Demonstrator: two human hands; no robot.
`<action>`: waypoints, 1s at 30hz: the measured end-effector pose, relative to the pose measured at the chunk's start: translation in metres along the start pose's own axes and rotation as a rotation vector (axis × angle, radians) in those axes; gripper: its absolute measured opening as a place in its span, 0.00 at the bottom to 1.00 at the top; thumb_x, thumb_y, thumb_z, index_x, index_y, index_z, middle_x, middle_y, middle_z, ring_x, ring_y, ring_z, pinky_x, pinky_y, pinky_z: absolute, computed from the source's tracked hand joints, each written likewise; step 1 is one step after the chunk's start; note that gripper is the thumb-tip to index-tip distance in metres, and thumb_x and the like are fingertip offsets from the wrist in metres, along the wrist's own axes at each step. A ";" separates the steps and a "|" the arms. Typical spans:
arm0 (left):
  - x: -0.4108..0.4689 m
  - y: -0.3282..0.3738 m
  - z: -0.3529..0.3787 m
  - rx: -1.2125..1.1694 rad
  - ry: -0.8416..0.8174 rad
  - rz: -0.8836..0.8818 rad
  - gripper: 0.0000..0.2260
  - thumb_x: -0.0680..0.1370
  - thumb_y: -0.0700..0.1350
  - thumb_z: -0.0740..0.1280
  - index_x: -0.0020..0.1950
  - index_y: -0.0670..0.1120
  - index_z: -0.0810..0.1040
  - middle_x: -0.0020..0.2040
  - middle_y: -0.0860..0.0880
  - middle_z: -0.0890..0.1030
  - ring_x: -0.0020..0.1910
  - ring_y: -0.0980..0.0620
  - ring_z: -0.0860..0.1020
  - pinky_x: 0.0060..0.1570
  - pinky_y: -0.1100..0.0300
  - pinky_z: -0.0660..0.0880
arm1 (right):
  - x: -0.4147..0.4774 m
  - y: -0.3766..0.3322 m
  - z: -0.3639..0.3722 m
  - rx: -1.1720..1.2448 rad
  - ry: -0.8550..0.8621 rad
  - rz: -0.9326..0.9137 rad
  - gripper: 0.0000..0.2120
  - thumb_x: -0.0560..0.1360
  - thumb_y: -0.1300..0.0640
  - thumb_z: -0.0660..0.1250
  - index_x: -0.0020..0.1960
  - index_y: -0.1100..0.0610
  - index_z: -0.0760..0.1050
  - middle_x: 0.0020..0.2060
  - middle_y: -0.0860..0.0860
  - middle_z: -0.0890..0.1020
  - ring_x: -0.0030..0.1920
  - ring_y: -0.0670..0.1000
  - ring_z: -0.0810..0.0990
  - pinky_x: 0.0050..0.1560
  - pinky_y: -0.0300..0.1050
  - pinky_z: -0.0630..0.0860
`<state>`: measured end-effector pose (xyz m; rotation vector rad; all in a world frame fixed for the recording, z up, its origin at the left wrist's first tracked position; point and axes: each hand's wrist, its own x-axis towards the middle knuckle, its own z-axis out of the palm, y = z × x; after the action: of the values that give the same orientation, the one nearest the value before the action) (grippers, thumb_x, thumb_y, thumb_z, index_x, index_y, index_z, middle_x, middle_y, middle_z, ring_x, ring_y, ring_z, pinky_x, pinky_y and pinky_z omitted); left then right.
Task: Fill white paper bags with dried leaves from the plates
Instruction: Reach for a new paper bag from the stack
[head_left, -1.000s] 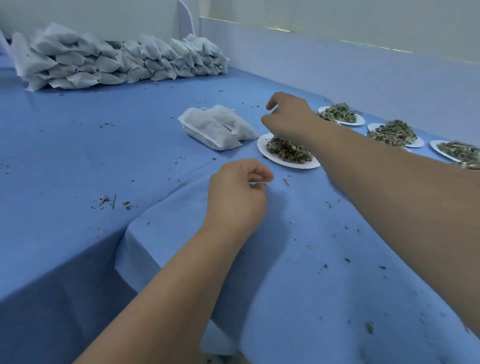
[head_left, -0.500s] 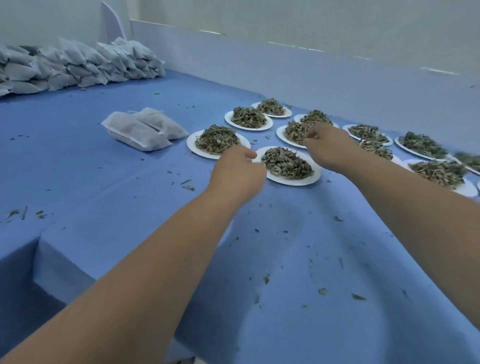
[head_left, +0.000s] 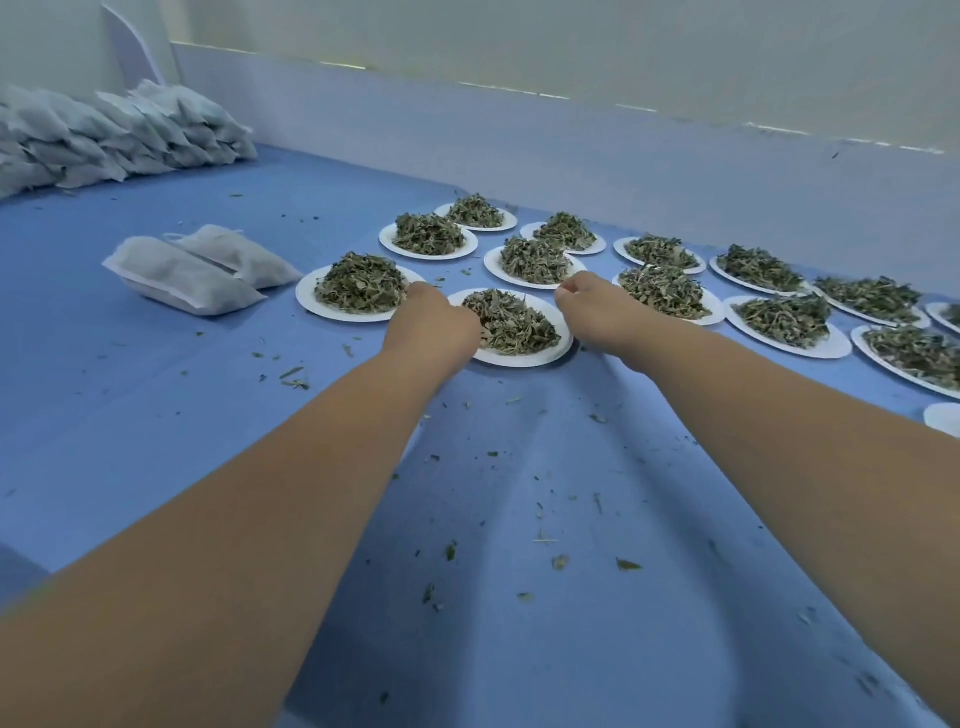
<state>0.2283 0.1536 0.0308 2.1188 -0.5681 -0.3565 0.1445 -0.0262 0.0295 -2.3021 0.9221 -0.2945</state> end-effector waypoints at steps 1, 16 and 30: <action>-0.003 0.001 0.001 -0.014 0.004 -0.004 0.26 0.75 0.35 0.56 0.73 0.29 0.62 0.33 0.46 0.65 0.28 0.50 0.61 0.18 0.65 0.57 | -0.005 0.003 -0.006 0.004 0.008 0.004 0.12 0.85 0.48 0.52 0.61 0.51 0.68 0.49 0.52 0.76 0.41 0.50 0.73 0.40 0.45 0.70; -0.114 0.086 0.108 -0.077 -0.240 0.279 0.12 0.77 0.41 0.57 0.58 0.51 0.70 0.46 0.51 0.74 0.41 0.52 0.75 0.31 0.59 0.66 | -0.210 0.117 -0.153 -0.167 0.215 0.195 0.15 0.85 0.44 0.54 0.64 0.49 0.73 0.58 0.51 0.79 0.58 0.55 0.81 0.59 0.54 0.76; -0.177 0.098 0.176 0.125 -0.363 0.385 0.20 0.77 0.41 0.57 0.70 0.49 0.67 0.53 0.46 0.78 0.43 0.51 0.77 0.32 0.57 0.66 | -0.280 0.188 -0.158 -0.290 0.214 0.269 0.18 0.85 0.44 0.52 0.68 0.51 0.71 0.57 0.54 0.79 0.49 0.51 0.77 0.45 0.48 0.69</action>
<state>-0.0271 0.0746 0.0193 2.0132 -1.2154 -0.4984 -0.2277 -0.0140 0.0407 -2.3972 1.4495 -0.3119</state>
